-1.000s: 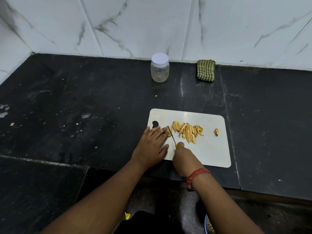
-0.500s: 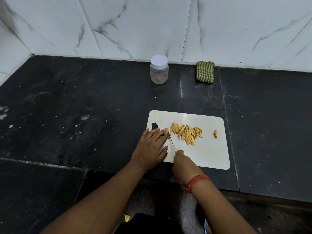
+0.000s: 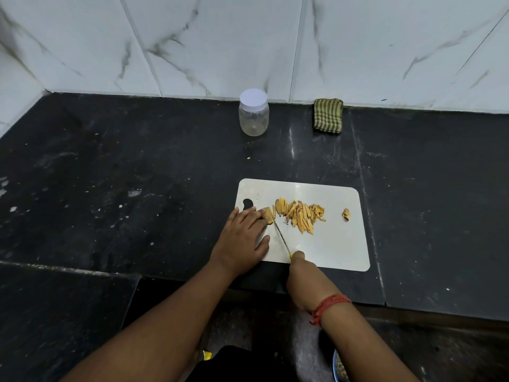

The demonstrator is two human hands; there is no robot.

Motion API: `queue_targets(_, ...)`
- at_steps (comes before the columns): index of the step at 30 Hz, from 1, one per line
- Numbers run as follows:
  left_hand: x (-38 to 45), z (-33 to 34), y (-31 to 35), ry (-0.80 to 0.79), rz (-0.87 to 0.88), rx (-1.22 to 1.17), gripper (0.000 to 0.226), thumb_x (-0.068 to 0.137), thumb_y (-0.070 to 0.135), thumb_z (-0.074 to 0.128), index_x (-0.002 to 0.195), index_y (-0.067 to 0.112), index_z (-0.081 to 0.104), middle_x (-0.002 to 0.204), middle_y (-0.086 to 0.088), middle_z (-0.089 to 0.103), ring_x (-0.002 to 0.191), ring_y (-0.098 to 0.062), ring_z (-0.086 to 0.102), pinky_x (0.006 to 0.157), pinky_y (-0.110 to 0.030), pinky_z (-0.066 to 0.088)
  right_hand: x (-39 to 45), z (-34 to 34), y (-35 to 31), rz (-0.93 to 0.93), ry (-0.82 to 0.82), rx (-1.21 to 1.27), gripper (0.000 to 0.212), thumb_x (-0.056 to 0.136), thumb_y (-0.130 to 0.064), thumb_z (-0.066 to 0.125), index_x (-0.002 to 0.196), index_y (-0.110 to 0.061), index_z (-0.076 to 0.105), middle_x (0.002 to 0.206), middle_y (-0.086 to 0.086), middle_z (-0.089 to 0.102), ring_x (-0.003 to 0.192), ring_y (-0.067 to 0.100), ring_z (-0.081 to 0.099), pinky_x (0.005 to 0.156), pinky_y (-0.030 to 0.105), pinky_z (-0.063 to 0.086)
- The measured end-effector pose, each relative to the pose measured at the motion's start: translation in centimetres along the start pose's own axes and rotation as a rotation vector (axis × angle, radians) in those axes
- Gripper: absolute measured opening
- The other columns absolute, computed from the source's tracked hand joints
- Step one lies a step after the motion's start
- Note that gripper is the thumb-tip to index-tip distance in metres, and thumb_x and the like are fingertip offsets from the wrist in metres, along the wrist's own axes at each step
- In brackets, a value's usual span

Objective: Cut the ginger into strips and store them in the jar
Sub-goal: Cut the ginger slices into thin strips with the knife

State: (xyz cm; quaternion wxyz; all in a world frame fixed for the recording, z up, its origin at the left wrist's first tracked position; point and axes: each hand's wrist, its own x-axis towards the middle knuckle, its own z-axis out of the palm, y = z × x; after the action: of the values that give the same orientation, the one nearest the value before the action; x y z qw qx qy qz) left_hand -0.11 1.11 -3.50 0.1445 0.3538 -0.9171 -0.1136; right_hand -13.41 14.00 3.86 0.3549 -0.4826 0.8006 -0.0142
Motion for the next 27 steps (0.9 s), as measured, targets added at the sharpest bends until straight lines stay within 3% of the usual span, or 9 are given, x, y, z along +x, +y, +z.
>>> queue_targets(5, 0.1, 0.0, -0.1, 0.006, 0.004, -0.009, 0.048, 0.095, 0.042, 0.048, 0.133, 0.017, 0.062, 0.143, 0.003, 0.055, 0.14, -0.019, 0.042, 0.124, -0.048, 0.021, -0.2, -0.1, 0.3, -0.044, 0.059, 0.034, 0.019, 0.089, 0.004, 0.037, 0.099, -0.01, 0.031, 0.082, 0.01, 0.056, 0.062, 0.023, 0.05, 0.045, 0.024, 0.025)
queue_targets(8, 0.0, 0.0, -0.1, -0.004, 0.003, -0.005, 0.049, 0.096, 0.043, 0.047, 0.136, 0.017, 0.06, 0.145, 0.003, 0.053, 0.141, -0.019, 0.04, 0.125, -0.047, 0.019, 0.1, -0.3, -0.5, -0.053, 0.048, 0.051, 0.024, 0.088, 0.004, 0.04, 0.108, -0.008, 0.034, 0.073, 0.003, 0.047, 0.055, 0.015, 0.042, 0.044, 0.025, 0.025)
queue_targets(11, 0.0, 0.0, -0.1, -0.007, 0.006, 0.003, 0.05, 0.097, 0.043, 0.046, 0.137, 0.017, 0.06, 0.146, 0.002, 0.053, 0.142, -0.018, 0.04, 0.125, -0.046, 0.019, 1.1, -0.6, -1.2, -0.004, 0.03, 0.048, 0.031, 0.089, 0.005, 0.037, 0.119, -0.004, 0.035, 0.091, 0.014, 0.06, 0.067, 0.024, 0.053, 0.052, 0.029, 0.034)
queue_targets(15, 0.1, -0.1, -0.1, -0.002, 0.004, 0.009, 0.051, 0.096, 0.044, 0.046, 0.137, 0.016, 0.06, 0.146, 0.001, 0.054, 0.141, -0.019, 0.041, 0.125, -0.047, 0.02, 2.1, -0.9, -1.6, 0.021, 0.025, 0.071, 0.029, 0.091, 0.002, 0.036, 0.12, -0.002, 0.036, 0.106, 0.02, 0.063, 0.09, 0.033, 0.062, 0.055, 0.029, 0.034)
queue_targets(21, 0.0, 0.0, -0.1, -0.007, -0.001, 0.015, 0.051, 0.097, 0.044, 0.046, 0.138, 0.017, 0.058, 0.147, 0.002, 0.052, 0.142, -0.018, 0.039, 0.125, -0.046, 0.018, 1.8, -0.7, -1.5, 0.001, 0.047, 0.067, 0.027, 0.092, 0.001, 0.037, 0.119, -0.004, 0.036, 0.101, 0.018, 0.063, 0.068, 0.023, 0.049, 0.045, 0.025, 0.028)
queue_targets(27, 0.0, 0.0, -0.1, 0.007, 0.001, 0.012, 0.048, 0.096, 0.042, 0.049, 0.136, 0.018, 0.06, 0.146, 0.002, 0.053, 0.141, -0.018, 0.04, 0.125, -0.044, 0.017, 2.7, -1.3, -1.4, 0.024, 0.062, 0.104, 0.029, 0.092, 0.002, 0.035, 0.12, -0.002, 0.037, 0.105, 0.019, 0.064, 0.081, 0.03, 0.059, 0.048, 0.026, 0.03)
